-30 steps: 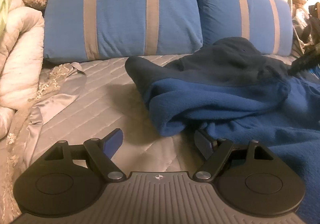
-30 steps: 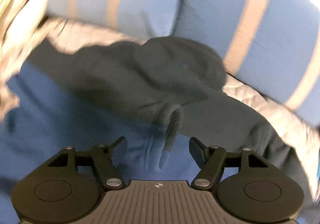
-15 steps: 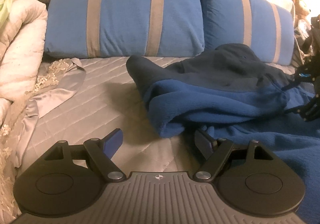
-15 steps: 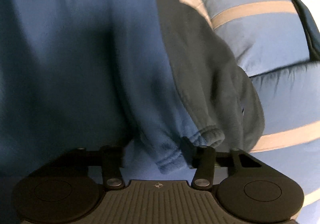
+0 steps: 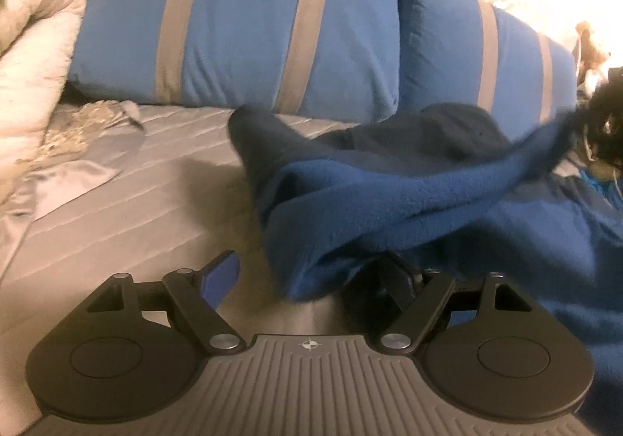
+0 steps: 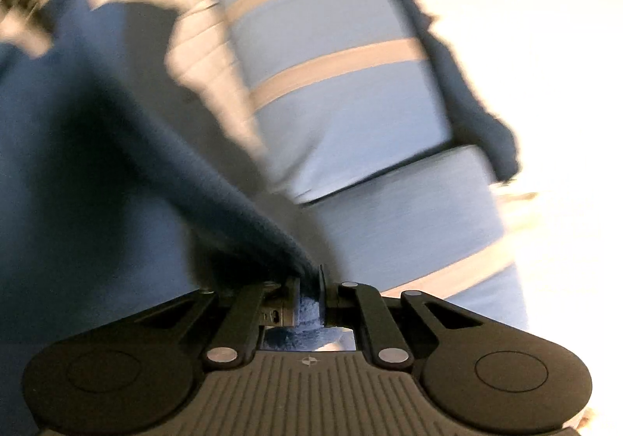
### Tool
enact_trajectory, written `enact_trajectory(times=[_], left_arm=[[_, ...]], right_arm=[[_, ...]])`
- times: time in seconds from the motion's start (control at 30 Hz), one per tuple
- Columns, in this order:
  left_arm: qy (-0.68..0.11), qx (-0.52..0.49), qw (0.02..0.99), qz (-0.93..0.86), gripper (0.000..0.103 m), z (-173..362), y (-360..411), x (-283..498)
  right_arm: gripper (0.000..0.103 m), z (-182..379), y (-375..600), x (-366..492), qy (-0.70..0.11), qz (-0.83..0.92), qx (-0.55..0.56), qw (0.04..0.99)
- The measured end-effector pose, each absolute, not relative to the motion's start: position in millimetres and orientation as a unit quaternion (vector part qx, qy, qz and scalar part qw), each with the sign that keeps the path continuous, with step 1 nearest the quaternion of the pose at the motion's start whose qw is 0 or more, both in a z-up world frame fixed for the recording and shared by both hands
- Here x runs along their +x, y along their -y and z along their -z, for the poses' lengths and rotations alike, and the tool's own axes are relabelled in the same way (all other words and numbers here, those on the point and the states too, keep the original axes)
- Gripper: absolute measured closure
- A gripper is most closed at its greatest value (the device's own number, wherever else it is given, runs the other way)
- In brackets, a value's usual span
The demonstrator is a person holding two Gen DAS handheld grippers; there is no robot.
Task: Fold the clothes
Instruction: 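Lift the jacket side and fold it over toward the left gripper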
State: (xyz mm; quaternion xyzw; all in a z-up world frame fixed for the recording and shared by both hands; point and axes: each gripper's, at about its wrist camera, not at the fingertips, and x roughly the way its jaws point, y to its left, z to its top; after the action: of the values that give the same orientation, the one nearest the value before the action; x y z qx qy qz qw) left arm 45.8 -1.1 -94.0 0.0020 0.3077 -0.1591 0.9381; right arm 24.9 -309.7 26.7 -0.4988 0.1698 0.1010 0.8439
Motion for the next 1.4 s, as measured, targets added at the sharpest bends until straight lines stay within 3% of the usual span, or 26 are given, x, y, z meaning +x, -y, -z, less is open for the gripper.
enact_trajectory(times=[0.27, 0.53, 0.7, 0.77, 0.97, 1.2, 1.23, 1.33, 1.4], left_arm=[[-0.3, -0.02, 0.934, 0.193, 0.024, 91.2, 18.5, 66.0], [-0.303, 0.07, 0.946, 0.089, 0.025, 84.6, 16.5, 69.5], [-0.26, 0.17, 0.949, 0.045, 0.026, 64.4, 27.1, 68.6], [-0.254, 0.167, 0.952, 0.044, 0.026, 57.8, 29.2, 69.7], [-0.302, 0.019, 0.937, 0.176, 0.026, 67.6, 14.8, 72.2], [-0.336, 0.08, 0.917, 0.201, 0.026, 89.8, 42.7, 74.2], [-0.339, 0.092, 0.915, 0.196, 0.028, 90.6, 46.5, 74.6], [-0.343, 0.149, 0.912, 0.167, 0.059, 91.4, 58.2, 73.8], [-0.337, 0.167, 0.915, 0.148, 0.068, 86.6, 57.6, 71.1]], right_arm=[[0.092, -72.1, 328.6, 49.4, -0.122, 0.002, -0.453, 0.883], [0.092, -75.2, 342.3, 57.7, -0.131, 0.013, -0.431, 0.893], [0.092, -67.7, 338.0, 57.0, -0.144, -0.003, -0.435, 0.889], [0.092, -65.0, 337.6, 52.9, -0.15, -0.01, -0.432, 0.889], [0.092, -62.8, 340.4, 48.4, -0.157, -0.018, -0.42, 0.894], [0.092, -63.3, 343.6, 44.1, -0.158, -0.016, -0.417, 0.895], [0.092, -63.5, 346.6, 43.7, -0.158, -0.015, -0.417, 0.895], [0.092, -64.3, 355.5, 42.3, -0.159, -0.01, -0.416, 0.895], [0.092, -64.8, 361.5, 41.4, -0.159, -0.007, -0.416, 0.895]])
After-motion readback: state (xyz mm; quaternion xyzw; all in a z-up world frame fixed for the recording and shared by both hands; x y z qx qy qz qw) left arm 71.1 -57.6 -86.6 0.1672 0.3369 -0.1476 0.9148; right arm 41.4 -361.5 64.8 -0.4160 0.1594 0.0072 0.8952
